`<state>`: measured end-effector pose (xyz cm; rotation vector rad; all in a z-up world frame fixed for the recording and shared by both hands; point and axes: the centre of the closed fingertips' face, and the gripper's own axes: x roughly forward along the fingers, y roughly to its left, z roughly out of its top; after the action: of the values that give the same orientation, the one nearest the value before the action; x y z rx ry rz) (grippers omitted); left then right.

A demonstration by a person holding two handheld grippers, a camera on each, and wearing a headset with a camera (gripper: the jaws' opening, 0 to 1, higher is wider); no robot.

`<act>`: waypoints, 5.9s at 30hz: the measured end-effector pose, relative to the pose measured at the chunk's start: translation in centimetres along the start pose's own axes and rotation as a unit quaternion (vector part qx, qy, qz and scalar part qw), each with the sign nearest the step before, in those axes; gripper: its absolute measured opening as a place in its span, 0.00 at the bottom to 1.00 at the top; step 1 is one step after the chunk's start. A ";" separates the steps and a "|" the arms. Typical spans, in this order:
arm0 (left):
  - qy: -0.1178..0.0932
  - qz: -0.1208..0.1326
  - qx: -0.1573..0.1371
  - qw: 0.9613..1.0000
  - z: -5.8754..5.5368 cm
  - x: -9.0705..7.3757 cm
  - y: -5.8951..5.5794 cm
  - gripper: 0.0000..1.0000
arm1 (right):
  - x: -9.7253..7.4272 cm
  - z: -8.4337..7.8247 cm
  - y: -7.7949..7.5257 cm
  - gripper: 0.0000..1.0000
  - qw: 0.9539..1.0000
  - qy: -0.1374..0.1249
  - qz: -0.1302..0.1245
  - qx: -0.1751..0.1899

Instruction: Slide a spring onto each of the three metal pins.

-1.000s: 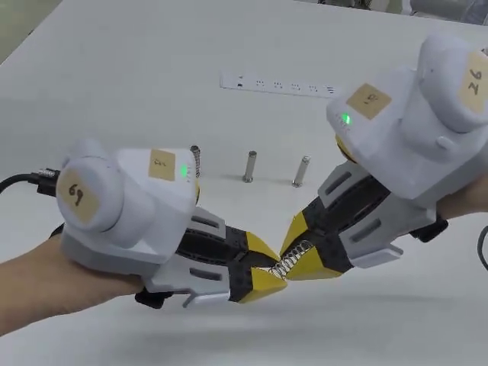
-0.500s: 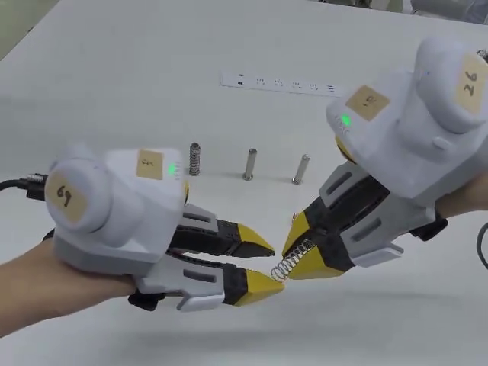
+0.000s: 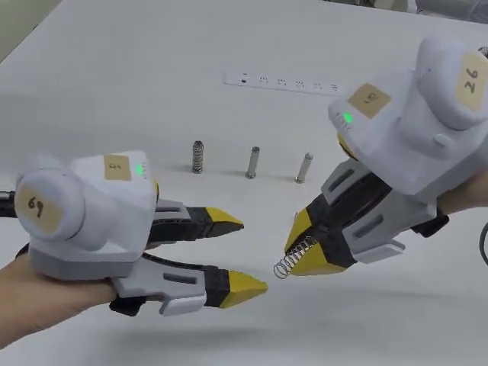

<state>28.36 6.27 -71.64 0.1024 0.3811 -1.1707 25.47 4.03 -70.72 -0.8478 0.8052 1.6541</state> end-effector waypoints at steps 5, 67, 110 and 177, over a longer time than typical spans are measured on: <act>-0.002 0.029 -0.005 1.000 -0.2 -0.7 1.1 0.58 | -0.1 -0.1 -0.2 0.08 1.000 0.002 0.001 -0.002; -0.014 0.165 -0.068 0.984 -2.7 -4.6 6.4 0.97 | -2.3 -1.6 -11.2 0.08 0.997 0.057 -0.050 -0.010; -0.016 0.173 -0.088 0.981 -3.2 -4.9 7.4 0.95 | -1.1 -1.5 -20.0 0.08 0.990 0.123 -0.053 -0.047; -0.016 0.177 -0.115 0.977 -4.0 -5.2 8.2 0.94 | 5.5 -3.9 -21.5 0.08 0.985 0.157 -0.021 -0.064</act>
<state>33.12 15.13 -74.59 -0.0510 0.4468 -0.7698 45.87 7.97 -79.37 -1.2297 0.8945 1.5692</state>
